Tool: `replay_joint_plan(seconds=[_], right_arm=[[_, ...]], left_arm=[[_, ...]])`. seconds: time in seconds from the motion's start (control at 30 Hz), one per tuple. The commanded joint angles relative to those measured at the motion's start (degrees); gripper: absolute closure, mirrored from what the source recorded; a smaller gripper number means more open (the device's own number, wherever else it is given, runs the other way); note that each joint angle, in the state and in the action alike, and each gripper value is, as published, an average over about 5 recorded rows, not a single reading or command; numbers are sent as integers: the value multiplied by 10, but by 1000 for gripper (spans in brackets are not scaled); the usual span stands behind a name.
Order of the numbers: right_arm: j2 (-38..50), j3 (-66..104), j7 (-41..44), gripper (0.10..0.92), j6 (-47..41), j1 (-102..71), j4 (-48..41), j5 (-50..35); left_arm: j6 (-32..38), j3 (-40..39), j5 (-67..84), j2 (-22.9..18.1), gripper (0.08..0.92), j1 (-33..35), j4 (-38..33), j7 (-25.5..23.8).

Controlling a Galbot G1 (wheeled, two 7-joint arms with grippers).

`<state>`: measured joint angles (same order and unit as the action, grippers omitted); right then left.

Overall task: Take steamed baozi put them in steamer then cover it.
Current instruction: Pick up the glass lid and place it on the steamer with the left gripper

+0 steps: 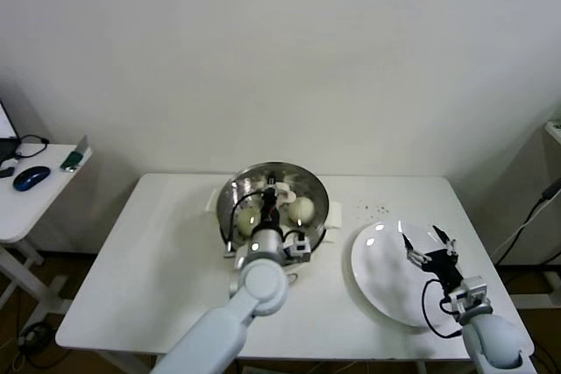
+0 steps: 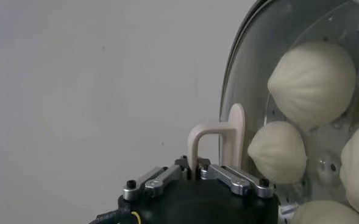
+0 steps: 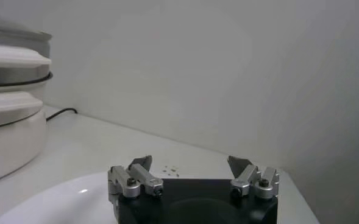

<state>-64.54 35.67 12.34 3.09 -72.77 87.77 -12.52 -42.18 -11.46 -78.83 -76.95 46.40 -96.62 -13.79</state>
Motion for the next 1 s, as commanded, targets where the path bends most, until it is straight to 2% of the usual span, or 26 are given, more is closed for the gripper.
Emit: replay_joint_plan(seconds=[0.03,0.2,0.37,0.67,0.87,1.0], right_arm=[[3,1,1,203,0,0,1,1],[4,2,1,203,-15,-1,6,-1],[4,1,-5,203,-81,-5,23,-12],[7,-1,-7,203,-98,-1,24,4],[4,-5,-11,203,-101,3,30,-10],[3,-10,-11,203,-98,4,32,-10]], left_arm=[[-28,1,9,9,847,5,-5,-9],[-28,2,19,22,795,9,-30,-15],[-28,4,28,40,653,19,-78,-16],[-28,19,53,88,393,95,-189,-14],[-28,46,86,114,226,149,-249,27],[-11,83,156,129,182,192,-286,84]])
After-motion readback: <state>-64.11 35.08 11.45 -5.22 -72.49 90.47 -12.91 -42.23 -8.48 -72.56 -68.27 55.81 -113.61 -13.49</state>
